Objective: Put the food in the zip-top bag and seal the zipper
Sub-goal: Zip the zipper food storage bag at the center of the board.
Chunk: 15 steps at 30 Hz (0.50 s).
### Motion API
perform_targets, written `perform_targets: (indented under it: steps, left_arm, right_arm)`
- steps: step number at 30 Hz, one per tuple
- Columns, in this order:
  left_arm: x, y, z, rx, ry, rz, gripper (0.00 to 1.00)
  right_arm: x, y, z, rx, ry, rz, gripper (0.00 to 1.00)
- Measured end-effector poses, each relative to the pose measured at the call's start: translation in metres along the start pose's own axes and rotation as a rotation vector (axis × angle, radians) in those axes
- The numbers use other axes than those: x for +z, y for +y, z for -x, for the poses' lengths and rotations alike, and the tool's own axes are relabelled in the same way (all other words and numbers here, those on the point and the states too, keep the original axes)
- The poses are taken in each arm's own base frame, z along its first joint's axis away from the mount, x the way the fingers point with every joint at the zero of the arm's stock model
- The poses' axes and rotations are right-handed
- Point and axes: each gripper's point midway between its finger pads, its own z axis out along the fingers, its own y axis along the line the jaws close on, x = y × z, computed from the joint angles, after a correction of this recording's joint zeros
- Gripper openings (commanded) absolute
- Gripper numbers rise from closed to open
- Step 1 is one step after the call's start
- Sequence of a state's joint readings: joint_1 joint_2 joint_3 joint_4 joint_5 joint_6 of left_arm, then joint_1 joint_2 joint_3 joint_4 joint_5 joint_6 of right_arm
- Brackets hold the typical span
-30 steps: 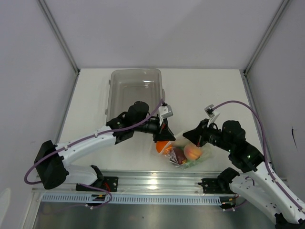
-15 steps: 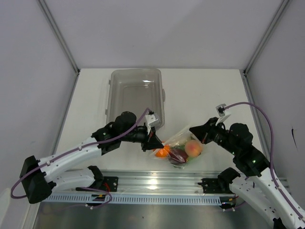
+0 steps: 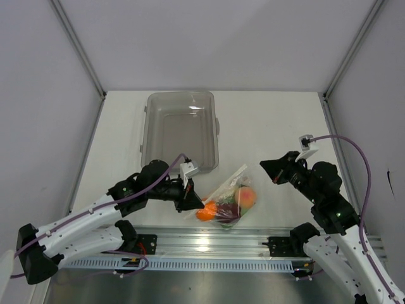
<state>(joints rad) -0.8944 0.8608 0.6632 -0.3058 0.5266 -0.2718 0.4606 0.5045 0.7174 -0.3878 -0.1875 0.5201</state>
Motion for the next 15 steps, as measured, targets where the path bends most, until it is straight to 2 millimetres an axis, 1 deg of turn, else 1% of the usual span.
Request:
perform_targets:
  steps: [4, 7, 8, 10, 11, 12, 14, 15]
  left_arm:
    - [-0.008, -0.003, -0.005, -0.013, 0.006, 0.006, 0.01]
    - [-0.012, -0.005, -0.005, -0.01, 0.002, 0.006, 0.01]
    - [-0.013, -0.006, -0.005, -0.009, -0.001, 0.005, 0.01]
    - [-0.013, -0.006, -0.005, -0.008, -0.001, 0.003, 0.01]
    - [-0.013, -0.006, -0.005, -0.009, 0.001, 0.002, 0.01]
    - [-0.012, -0.006, -0.006, -0.01, 0.004, 0.002, 0.01]
    - [-0.012, -0.006, -0.005, -0.01, 0.01, 0.001, 0.01]
    - [-0.012, -0.006, -0.004, -0.006, 0.012, 0.0, 0.0]
  right_arm:
    - [0.0, -0.002, 0.007, 0.005, -0.025, -0.007, 0.0]
    - [0.001, 0.005, 0.007, 0.001, -0.019, 0.039, 0.0]
    - [0.002, 0.009, 0.006, -0.001, -0.01, 0.063, 0.07]
    - [0.009, 0.017, -0.003, -0.009, 0.068, 0.118, 0.27]
    - [0.013, 0.021, -0.006, -0.015, 0.105, 0.139, 0.46]
    - [0.018, 0.024, -0.01, -0.018, 0.151, 0.16, 0.57]
    - [0.026, 0.031, -0.017, -0.039, 0.221, 0.207, 0.74]
    - [0.026, 0.033, -0.022, -0.048, 0.251, 0.228, 0.75]
